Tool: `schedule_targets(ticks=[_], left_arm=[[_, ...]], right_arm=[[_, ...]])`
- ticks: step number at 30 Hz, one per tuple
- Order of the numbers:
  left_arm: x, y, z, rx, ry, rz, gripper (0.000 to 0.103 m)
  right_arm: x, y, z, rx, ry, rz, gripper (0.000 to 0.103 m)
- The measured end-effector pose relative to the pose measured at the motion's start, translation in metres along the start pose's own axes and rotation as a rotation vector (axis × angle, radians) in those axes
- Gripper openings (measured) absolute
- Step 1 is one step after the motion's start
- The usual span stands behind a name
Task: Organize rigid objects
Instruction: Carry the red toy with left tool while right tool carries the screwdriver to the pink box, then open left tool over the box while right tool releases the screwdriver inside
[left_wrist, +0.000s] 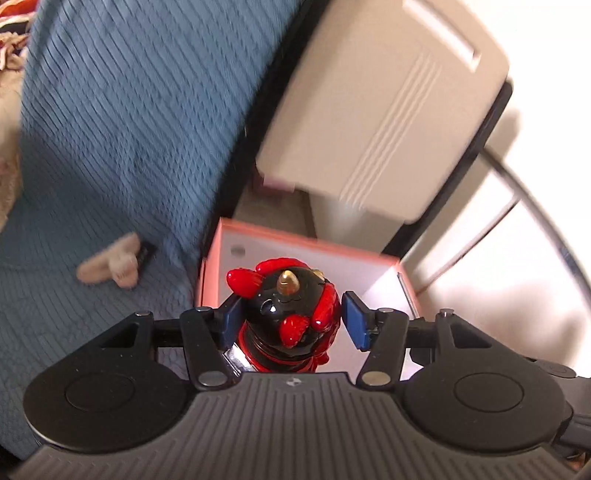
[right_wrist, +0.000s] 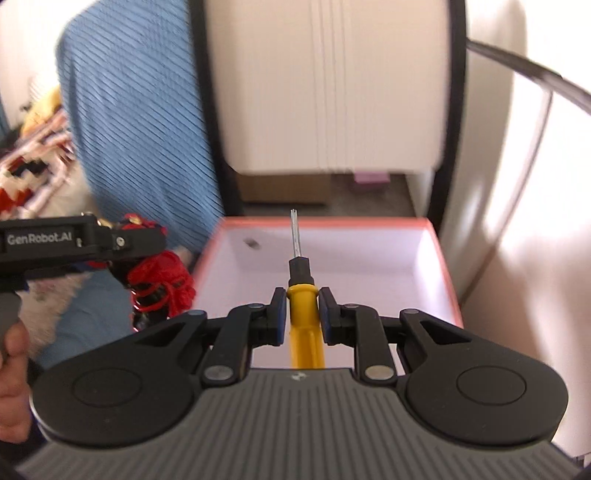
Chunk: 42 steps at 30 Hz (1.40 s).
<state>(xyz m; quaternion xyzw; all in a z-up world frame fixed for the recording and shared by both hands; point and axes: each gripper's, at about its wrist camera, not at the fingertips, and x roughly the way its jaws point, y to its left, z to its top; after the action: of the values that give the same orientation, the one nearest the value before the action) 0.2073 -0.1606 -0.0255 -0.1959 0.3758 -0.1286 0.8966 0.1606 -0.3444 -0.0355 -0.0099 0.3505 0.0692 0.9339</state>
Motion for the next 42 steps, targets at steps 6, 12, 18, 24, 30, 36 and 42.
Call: schedule_targets(ticks=[6, 12, 18, 24, 30, 36, 42], left_arm=[[0.047, -0.009, -0.029, 0.006, 0.1, 0.005, 0.062], [0.071, -0.005, -0.053, 0.019, 0.173, 0.037, 0.062], [0.082, -0.006, -0.06, 0.026, 0.21, 0.054, 0.062], [0.074, -0.005, -0.053, 0.03, 0.188, 0.043, 0.062], [0.043, -0.01, -0.033, 0.052, 0.112, 0.032, 0.062], [-0.003, -0.017, -0.01, 0.106, 0.003, 0.008, 0.062], [-0.045, -0.013, 0.001, 0.14, -0.077, -0.009, 0.063]], right_arm=[[0.038, -0.026, -0.04, 0.011, 0.102, -0.03, 0.022], [0.07, -0.044, -0.066, 0.046, 0.183, -0.049, 0.022], [0.074, -0.05, -0.065, 0.059, 0.174, -0.032, 0.023], [0.07, -0.056, -0.058, 0.101, 0.167, -0.027, 0.023], [0.049, -0.051, -0.045, 0.113, 0.104, -0.014, 0.023], [0.013, -0.034, -0.024, 0.103, 0.009, 0.004, 0.023], [-0.017, -0.008, -0.008, 0.089, -0.069, 0.022, 0.023]])
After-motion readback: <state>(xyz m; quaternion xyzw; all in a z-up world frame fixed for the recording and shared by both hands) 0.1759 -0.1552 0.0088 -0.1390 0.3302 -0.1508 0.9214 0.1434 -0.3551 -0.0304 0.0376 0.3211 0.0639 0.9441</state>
